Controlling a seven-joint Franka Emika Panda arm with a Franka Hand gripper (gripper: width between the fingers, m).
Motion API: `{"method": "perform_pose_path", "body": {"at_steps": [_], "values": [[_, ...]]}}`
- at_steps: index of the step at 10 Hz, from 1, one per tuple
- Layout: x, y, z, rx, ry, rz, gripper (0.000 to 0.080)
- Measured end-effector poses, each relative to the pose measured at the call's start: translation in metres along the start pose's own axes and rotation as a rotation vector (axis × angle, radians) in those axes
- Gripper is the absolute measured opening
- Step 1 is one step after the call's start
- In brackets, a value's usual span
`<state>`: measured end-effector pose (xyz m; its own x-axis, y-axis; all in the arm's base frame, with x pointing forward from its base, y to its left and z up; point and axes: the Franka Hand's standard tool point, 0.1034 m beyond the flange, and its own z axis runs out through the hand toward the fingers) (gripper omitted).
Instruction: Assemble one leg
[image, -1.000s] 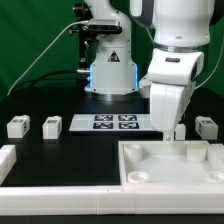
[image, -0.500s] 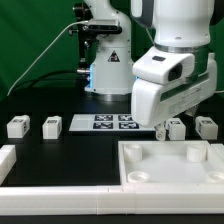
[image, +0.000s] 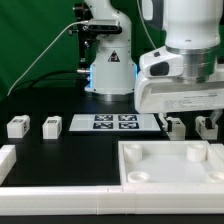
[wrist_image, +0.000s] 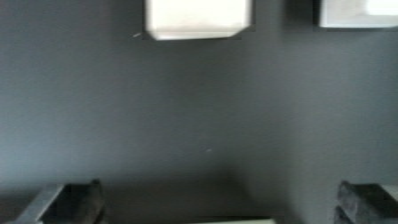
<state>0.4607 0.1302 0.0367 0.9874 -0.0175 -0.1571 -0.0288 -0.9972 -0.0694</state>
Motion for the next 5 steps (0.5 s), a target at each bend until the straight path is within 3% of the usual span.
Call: {"method": "perform_pose_path", "body": {"at_steps": [3, 5], "values": [[-0.008, -0.027, 0.005, 0.001, 0.005, -0.004, 0.0649], [-0.009, -0.028, 0.006, 0.003, 0.005, -0.01, 0.0649]]}}
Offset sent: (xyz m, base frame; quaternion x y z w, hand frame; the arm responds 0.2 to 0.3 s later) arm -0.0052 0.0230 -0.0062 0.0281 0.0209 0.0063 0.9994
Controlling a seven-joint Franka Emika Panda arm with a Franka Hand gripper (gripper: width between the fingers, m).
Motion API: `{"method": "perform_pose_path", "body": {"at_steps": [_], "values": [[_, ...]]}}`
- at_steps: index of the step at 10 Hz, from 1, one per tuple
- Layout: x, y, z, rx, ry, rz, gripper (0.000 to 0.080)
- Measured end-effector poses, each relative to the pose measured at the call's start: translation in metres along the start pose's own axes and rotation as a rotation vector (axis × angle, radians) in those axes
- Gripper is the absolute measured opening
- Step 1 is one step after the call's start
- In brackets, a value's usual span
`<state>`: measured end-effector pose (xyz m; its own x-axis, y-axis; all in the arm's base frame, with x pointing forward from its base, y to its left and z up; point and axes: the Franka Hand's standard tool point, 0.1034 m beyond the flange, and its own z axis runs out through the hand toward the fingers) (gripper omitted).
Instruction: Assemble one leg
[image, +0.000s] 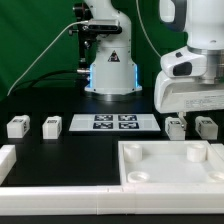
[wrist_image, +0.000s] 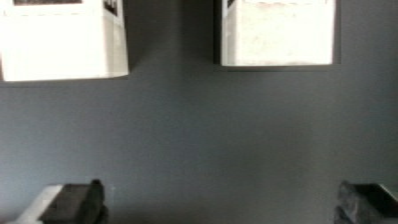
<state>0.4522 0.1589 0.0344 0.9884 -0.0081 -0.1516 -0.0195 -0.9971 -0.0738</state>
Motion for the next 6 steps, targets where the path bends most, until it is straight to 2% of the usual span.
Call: {"method": "perform_pose_path", "body": {"at_steps": [2, 4, 6], "values": [[-0.004, 0.003, 0.0, -0.017, -0.086, -0.01, 0.0649], [-0.01, 0.007, 0.0, -0.038, -0.3, -0.012, 0.0649], [-0.025, 0.002, 0.008, -0.036, -0.524, 0.138, 0.0649]]}}
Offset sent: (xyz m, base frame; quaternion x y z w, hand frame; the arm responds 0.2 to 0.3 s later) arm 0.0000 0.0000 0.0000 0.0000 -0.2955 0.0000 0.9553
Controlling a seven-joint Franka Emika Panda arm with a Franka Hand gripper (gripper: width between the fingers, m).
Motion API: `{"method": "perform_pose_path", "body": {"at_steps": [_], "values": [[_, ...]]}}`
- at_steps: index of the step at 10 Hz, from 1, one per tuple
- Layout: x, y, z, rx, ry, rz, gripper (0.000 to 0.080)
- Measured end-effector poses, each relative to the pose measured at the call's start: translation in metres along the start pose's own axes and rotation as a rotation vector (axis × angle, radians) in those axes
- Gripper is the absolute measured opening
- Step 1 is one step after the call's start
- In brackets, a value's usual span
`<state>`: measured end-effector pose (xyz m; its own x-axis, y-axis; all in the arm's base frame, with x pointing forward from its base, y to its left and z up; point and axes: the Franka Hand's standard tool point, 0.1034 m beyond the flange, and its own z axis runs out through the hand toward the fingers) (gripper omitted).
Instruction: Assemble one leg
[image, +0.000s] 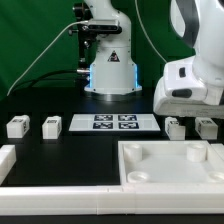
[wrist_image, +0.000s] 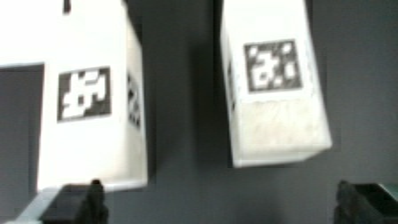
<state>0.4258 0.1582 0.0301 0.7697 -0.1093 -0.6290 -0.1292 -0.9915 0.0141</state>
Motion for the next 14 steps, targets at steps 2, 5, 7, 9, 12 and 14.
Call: {"method": "perform_pose_path", "body": {"at_steps": [2, 5, 7, 9, 12, 14], "values": [[0.004, -0.008, 0.002, 0.002, -0.094, -0.001, 0.0649], [-0.001, -0.012, 0.015, 0.001, -0.061, -0.032, 0.0649], [-0.003, -0.017, 0.016, -0.004, -0.058, -0.043, 0.0649], [-0.003, -0.017, 0.016, -0.005, -0.058, -0.044, 0.0649], [-0.01, -0.036, 0.017, -0.012, -0.055, -0.074, 0.0649], [-0.011, -0.039, 0.018, -0.015, -0.055, -0.083, 0.0649]]}}
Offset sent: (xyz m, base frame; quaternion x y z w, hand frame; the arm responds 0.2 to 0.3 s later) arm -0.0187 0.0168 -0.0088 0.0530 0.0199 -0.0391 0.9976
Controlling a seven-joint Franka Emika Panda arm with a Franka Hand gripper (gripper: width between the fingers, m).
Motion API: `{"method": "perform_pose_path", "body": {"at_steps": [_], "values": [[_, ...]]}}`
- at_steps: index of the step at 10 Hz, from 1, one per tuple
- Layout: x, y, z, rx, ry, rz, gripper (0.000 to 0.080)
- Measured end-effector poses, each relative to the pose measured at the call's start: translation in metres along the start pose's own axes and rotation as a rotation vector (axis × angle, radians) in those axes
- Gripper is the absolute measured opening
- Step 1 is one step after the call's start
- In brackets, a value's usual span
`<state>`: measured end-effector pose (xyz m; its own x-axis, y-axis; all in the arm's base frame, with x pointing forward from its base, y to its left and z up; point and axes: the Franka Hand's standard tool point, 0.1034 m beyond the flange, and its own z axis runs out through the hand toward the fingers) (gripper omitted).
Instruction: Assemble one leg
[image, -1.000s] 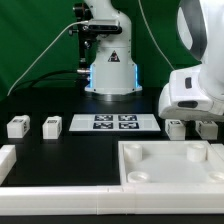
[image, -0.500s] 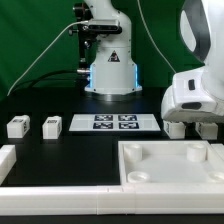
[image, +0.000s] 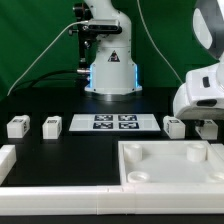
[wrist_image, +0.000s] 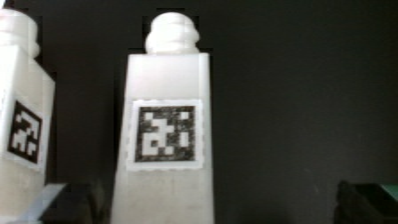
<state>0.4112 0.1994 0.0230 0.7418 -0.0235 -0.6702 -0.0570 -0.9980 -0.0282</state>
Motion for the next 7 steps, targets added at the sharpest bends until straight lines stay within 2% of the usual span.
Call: {"method": "perform_pose_path", "body": {"at_steps": [3, 7], "values": [[0.004, 0.008, 0.008, 0.002, -0.004, -0.019, 0.0649], [0.003, 0.011, 0.017, 0.001, -0.007, -0.026, 0.0649]]}}
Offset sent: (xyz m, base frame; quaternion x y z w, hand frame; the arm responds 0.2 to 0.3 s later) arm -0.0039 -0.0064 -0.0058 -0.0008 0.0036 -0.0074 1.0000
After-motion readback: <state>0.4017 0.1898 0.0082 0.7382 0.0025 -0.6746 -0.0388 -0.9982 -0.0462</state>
